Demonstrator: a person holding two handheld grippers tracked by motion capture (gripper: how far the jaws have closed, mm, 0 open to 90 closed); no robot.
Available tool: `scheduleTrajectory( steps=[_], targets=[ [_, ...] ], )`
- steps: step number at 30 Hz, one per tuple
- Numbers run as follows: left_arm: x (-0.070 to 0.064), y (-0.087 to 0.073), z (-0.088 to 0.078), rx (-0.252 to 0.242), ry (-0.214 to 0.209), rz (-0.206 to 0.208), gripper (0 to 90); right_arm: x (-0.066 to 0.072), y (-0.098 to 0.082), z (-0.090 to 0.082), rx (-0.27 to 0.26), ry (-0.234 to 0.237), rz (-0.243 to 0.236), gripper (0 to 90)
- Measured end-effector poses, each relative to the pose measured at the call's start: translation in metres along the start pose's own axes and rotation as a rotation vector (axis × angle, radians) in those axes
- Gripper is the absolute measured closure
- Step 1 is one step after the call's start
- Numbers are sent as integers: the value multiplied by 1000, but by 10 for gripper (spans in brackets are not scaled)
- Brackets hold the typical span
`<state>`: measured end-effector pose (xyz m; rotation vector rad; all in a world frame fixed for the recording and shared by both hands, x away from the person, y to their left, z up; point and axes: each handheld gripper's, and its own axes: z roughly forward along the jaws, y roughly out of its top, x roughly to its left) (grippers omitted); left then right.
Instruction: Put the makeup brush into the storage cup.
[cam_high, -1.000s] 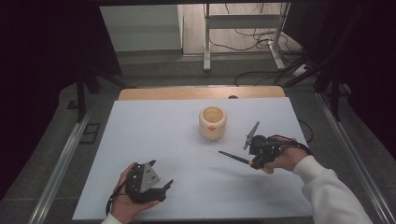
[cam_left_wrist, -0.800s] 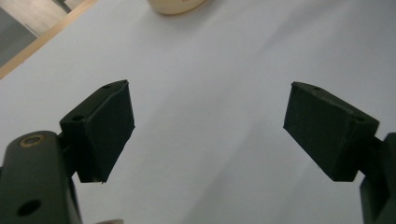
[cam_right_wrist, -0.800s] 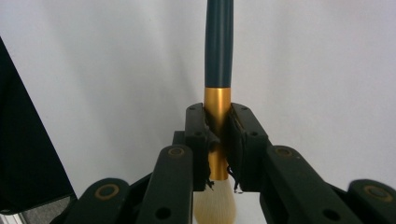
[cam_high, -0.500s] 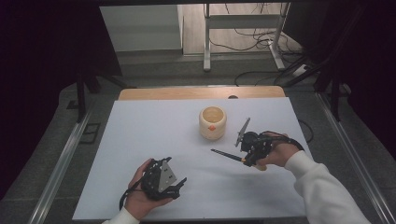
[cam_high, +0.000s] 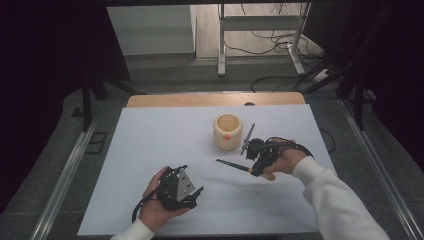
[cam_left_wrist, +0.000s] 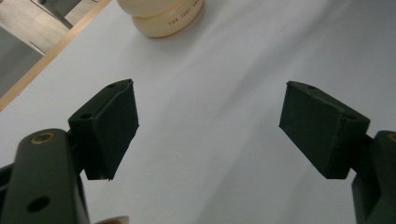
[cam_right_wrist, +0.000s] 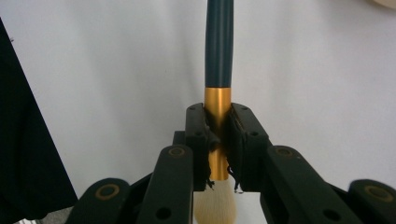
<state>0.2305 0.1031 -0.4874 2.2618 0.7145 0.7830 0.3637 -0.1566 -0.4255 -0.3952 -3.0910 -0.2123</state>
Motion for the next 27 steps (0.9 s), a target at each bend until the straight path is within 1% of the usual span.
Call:
scheduleTrajectory(
  steps=[3,4,8,9,11,12,14,16,20,27],
  targets=[
    [0,2,2,2,0,4,199,0,3,1,2,4,1,789],
    [-1,4,5,2,0,8,199,0,8,1,6,9,-5,788],
    [-1,9,9,4,-1,15,200,0,15,2,9,15,-12,788],
    [-1,9,9,4,-1,15,200,0,17,2,10,22,-8,788],
    [-2,11,11,-4,-2,13,200,0,18,2,9,17,-6,788],
    [-3,14,13,-6,4,14,198,0,22,3,12,25,-12,789],
    [-4,16,14,-3,9,26,198,1,25,3,12,7,-18,788],
    [-5,18,15,-2,9,34,198,3,27,4,16,18,-22,788],
    [-6,19,19,0,0,32,198,3,30,6,25,20,-28,788],
    [-6,21,26,8,-9,39,200,2,33,8,30,27,-16,788]
  ],
)
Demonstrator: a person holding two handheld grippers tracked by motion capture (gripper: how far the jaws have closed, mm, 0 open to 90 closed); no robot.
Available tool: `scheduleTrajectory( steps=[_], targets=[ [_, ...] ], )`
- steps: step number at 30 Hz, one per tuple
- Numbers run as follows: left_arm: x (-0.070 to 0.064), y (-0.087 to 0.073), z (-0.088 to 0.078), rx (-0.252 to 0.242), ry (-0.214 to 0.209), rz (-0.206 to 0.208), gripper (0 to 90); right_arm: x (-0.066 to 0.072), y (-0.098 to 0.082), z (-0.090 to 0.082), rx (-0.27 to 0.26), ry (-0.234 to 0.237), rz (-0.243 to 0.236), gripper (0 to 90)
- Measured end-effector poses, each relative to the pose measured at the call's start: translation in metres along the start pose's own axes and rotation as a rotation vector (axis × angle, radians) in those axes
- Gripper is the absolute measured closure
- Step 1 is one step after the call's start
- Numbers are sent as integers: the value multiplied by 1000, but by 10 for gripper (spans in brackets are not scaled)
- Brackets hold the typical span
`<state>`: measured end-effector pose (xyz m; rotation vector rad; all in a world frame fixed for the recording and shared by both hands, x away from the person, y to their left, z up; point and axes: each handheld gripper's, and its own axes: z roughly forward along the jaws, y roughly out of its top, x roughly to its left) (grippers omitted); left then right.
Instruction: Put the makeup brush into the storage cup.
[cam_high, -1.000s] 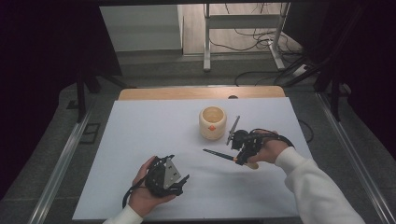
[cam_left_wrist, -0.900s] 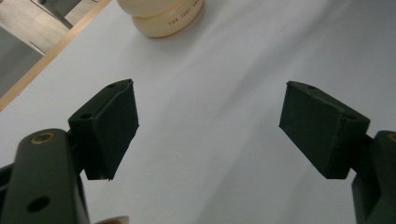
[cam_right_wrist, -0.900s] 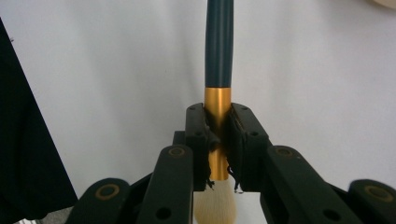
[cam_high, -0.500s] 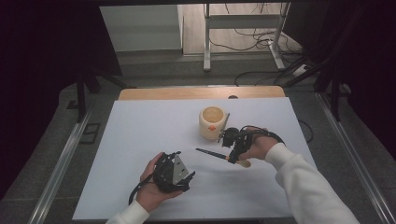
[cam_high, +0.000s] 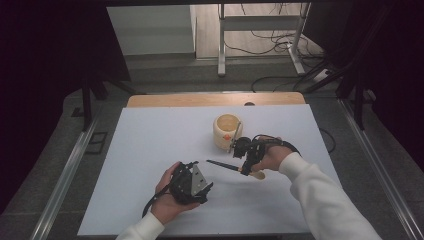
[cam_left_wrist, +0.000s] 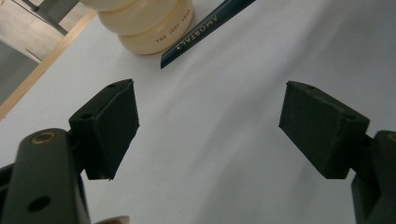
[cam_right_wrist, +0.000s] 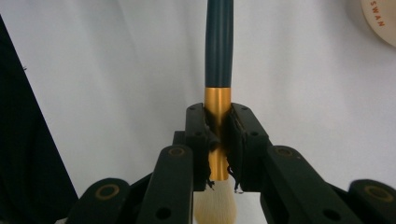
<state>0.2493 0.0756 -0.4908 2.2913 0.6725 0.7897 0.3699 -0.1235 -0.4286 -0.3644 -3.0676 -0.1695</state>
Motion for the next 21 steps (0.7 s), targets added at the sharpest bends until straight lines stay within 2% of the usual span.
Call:
scheduleTrajectory(
  steps=[13,21],
  targets=[
    [0,3,10,8,-8,3,205,1,5,3,18,22,5,788],
    [-1,3,16,9,-16,23,218,3,12,4,27,45,-5,788]
  ],
)
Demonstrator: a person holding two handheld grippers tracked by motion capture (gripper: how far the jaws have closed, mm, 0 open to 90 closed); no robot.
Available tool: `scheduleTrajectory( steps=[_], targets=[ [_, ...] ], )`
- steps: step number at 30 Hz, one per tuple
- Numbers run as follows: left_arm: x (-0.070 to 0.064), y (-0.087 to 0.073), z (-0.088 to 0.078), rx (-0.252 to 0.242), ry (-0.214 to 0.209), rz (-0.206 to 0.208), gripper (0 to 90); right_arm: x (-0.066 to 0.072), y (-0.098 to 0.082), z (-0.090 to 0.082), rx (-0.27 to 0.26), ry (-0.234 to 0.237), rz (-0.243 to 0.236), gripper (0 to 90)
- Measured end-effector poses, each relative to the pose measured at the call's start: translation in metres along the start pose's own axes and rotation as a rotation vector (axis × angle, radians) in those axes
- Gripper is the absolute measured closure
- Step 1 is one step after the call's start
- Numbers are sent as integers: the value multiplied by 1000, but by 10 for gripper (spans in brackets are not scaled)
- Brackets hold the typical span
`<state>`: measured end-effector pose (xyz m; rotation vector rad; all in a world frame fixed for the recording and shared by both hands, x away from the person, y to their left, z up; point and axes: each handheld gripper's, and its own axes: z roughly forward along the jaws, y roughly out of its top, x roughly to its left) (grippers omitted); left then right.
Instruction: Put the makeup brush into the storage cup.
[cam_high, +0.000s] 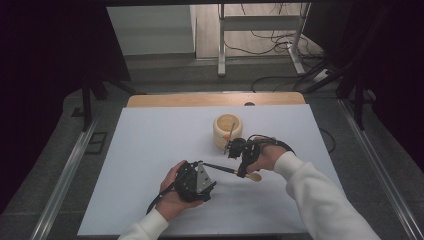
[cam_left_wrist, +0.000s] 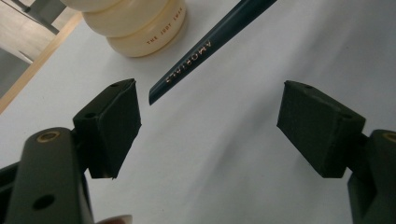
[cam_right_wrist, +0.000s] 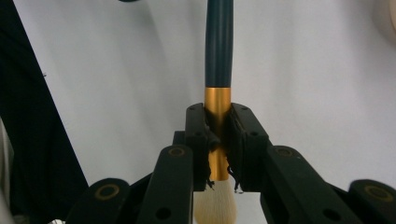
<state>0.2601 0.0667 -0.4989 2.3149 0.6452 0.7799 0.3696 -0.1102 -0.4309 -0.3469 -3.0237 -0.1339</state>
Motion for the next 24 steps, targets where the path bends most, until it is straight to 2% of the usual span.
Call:
scheduleTrajectory(
  steps=[10,16,22,23,24],
  targets=[
    [2,-2,3,-3,3,4,229,4,13,1,17,21,-12,788],
    [2,-3,5,-4,-9,6,250,5,23,5,37,36,-27,788],
    [1,-4,6,-10,-11,23,285,8,31,8,47,45,-41,788],
    [0,-4,6,-10,-10,24,290,9,32,8,51,59,-34,788],
    [0,-4,6,-10,-10,24,301,9,33,8,47,54,-47,788]
  ],
)
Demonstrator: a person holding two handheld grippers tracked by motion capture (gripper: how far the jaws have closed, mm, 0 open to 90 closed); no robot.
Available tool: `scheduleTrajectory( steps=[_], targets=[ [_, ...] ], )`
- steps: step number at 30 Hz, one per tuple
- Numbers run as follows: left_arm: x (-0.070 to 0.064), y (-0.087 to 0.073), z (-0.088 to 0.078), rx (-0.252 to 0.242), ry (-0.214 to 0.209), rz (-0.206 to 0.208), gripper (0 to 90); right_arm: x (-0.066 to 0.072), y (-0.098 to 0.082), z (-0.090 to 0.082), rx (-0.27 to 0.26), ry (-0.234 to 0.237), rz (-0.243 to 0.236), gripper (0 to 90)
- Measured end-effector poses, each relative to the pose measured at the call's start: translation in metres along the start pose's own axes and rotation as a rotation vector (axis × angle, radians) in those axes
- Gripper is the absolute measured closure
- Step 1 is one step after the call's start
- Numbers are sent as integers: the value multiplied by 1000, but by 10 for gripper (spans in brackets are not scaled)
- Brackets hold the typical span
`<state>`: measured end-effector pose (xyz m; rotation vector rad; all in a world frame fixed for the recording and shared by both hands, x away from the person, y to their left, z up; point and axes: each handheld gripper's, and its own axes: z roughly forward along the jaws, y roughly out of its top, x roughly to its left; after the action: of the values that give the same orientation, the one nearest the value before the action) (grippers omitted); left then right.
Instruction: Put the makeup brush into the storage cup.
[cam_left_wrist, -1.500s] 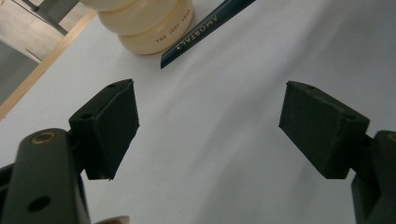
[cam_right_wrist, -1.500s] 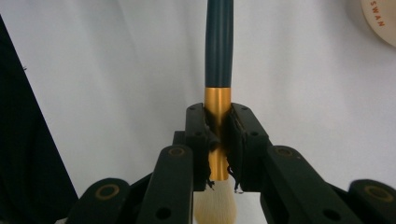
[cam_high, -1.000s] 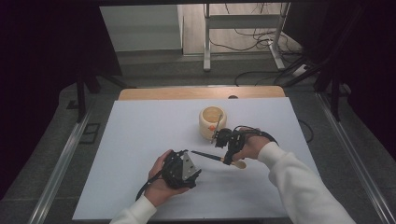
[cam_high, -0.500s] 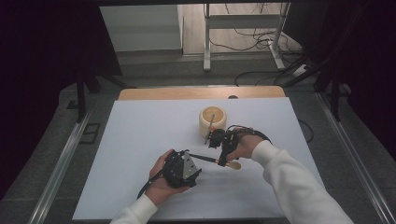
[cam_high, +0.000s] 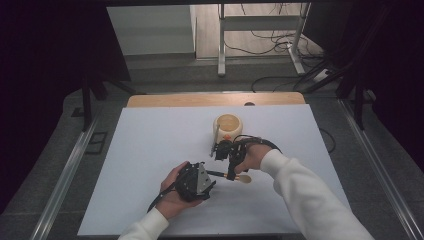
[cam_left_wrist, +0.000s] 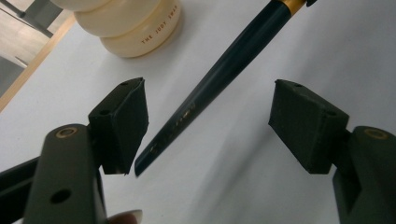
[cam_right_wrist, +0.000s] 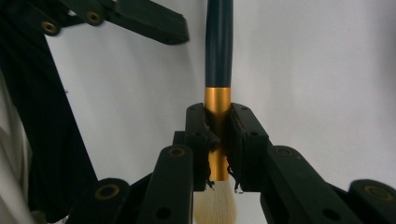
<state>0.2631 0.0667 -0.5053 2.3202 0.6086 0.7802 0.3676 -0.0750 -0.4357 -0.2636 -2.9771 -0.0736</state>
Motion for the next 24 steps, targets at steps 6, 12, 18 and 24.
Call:
scheduleTrajectory(
  steps=[6,12,18,24],
  targets=[
    [-2,-1,2,0,-11,24,462,3,6,2,0,19,2,788],
    [-2,-2,2,18,-54,53,650,3,10,4,14,42,-6,787],
    [-5,-1,2,40,-98,115,714,3,12,2,24,59,-18,783],
    [-8,1,1,32,-130,152,792,4,14,-7,-2,37,-22,742]
  ],
)
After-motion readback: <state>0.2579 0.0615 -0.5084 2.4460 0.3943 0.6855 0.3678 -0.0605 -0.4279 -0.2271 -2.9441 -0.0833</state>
